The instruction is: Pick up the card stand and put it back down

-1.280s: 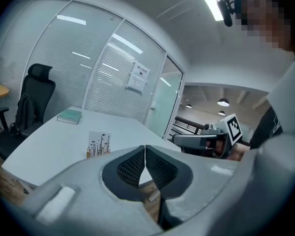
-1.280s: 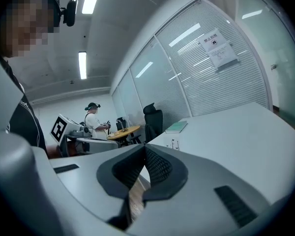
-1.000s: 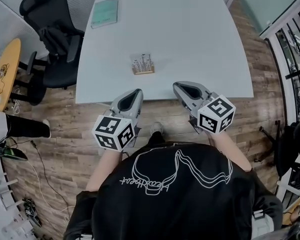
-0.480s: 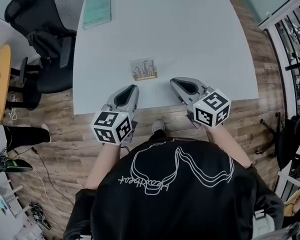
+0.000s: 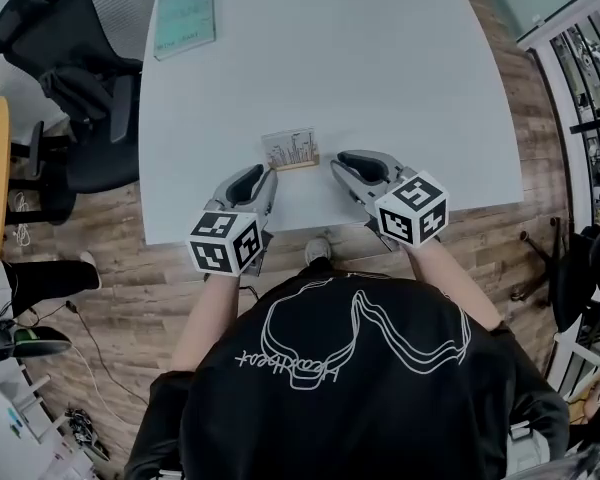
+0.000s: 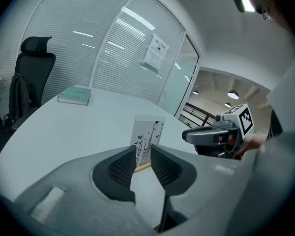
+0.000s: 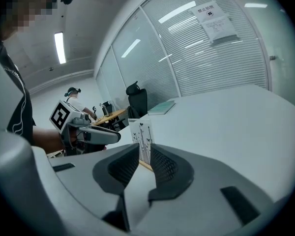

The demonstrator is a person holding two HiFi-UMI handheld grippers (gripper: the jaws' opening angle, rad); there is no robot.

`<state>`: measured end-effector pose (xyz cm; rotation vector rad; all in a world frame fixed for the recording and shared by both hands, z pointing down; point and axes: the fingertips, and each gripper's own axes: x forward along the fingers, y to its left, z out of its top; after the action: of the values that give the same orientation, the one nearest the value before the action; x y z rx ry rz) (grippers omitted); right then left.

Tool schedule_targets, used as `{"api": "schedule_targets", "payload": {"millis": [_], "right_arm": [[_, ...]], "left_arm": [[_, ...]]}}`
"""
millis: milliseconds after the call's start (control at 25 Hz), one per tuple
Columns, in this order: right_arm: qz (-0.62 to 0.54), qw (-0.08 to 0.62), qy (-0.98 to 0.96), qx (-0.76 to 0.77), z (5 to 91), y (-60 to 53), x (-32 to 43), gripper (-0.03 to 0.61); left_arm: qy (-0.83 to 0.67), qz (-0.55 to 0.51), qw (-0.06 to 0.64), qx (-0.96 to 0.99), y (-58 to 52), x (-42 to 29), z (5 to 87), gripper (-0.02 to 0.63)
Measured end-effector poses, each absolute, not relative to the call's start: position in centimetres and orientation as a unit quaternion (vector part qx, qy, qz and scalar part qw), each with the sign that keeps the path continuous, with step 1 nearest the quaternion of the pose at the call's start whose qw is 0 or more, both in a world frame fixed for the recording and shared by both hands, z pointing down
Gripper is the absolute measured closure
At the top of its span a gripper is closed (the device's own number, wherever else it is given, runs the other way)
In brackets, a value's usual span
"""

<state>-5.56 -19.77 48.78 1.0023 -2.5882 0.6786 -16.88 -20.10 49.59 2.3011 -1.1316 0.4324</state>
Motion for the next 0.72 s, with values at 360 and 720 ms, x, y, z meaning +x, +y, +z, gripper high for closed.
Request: {"api": "schedule_targets", "payload": {"millis": [360, 720], "right_arm": [[0.239, 0.197, -0.889, 0.336, 53.3, -21.7, -7.3, 0.454], [0.22, 0.248, -0.882, 0.335, 56.6, -22.8, -8.2, 0.451]], "left_arm": [[-0.408, 0.191, 0.294, 0.843, -22.2, -17.3, 53.5, 0.5], [-0.405, 0.214, 0.298, 0.837, -23.0, -17.3, 55.9, 0.5]]}}
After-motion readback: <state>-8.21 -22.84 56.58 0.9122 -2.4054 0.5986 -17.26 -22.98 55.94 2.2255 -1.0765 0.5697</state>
